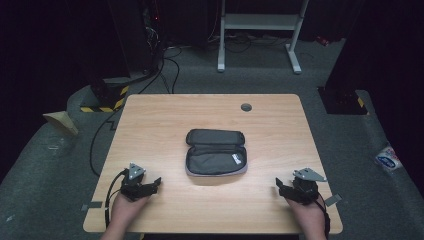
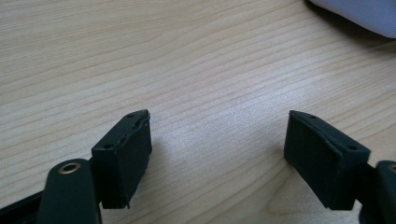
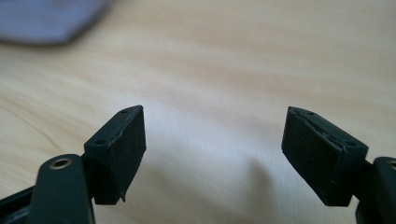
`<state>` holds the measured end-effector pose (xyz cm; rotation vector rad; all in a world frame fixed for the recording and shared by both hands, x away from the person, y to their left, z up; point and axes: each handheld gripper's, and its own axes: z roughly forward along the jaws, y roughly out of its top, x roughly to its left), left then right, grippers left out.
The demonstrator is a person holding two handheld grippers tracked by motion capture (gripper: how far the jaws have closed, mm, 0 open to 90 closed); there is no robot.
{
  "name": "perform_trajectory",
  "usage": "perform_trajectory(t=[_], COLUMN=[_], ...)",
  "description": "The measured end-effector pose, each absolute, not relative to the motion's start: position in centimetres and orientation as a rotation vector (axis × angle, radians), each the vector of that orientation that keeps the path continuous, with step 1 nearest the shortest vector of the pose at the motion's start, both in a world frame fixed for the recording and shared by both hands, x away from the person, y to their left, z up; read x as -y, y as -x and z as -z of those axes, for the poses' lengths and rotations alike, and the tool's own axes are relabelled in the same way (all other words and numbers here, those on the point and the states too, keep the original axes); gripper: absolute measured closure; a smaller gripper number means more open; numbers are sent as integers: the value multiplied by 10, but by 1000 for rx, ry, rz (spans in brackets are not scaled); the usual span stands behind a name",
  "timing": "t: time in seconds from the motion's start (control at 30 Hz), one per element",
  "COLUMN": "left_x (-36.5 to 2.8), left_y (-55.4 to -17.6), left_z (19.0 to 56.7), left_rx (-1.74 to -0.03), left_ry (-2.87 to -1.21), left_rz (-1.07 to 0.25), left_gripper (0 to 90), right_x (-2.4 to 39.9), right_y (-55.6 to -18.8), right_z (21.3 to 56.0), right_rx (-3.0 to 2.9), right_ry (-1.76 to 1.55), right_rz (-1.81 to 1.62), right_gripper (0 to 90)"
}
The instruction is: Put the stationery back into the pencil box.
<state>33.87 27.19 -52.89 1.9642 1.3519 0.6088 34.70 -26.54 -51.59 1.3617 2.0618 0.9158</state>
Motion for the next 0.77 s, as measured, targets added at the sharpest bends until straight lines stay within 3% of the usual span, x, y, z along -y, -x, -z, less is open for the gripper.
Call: perform_trajectory(t=[0.2, 0.77], left_x=[-272, -270], left_y=[-340, -342], left_z=[529, 529], left_rx=[-1383, -1386], left_ry=[-1969, -1964], left_rz=[-612, -608], left_gripper=[138, 130], right_x=[270, 263], right_y=[-345, -343], right_z=[523, 524], right_rx=[-2088, -2086], right_ry=[-1431, -1452], right_rz=[-857, -863], right_gripper=[190, 176])
